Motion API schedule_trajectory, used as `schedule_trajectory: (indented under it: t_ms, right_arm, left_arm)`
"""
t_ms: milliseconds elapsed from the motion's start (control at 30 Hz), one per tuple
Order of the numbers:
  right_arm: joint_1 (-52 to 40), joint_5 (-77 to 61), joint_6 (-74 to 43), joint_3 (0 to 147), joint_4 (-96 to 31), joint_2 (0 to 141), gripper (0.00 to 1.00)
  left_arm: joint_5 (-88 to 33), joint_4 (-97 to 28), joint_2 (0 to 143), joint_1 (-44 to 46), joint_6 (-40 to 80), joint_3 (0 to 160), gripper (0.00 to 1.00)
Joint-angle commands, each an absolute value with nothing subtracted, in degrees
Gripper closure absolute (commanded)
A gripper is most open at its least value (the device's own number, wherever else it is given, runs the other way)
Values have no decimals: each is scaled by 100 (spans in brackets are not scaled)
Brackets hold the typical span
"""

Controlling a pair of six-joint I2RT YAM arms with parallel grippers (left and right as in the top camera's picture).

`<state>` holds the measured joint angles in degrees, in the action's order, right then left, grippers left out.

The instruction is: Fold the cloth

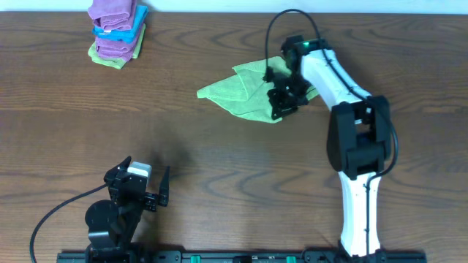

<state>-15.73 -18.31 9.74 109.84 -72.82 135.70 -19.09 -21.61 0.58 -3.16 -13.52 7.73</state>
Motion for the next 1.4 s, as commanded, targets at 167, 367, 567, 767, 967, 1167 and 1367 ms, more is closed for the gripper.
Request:
schedule_trajectory:
  t_ms: [167,367,567,767,967,1167,1367]
  right_arm:
    - [-2290,-1179,1144,10982,-7476,13017,99]
    - [-2290,-921,1140,10584,-7476,12143,99]
    - [-2180,-972,1133,8790,-6694,11045,98]
    - [-2303,-1118,1122,8160,-6989,10897,81]
    - [-2329,-1118,1122,8147,-6803,10897,36]
    - [-2333,-1098,1146,8095,-6458,10897,40]
    - [-2322,-1063,1144,7773,-6147,10899,76]
  left_arm:
    - [-1898,-2178,25,-296,-1328,648,5]
    - [-1898,-2180,25,-296,-1330,648,5]
    - [-1898,-2178,25,-296,-1328,648,5]
    - [-1898,-2178,25,-296,-1328,648,5]
    - [-1898,-2178,25,-296,-1330,648,5]
    - [-1898,-2178,25,-296,-1328,648,5]
    - [-1898,-2178,25,-296,-1328,648,5]
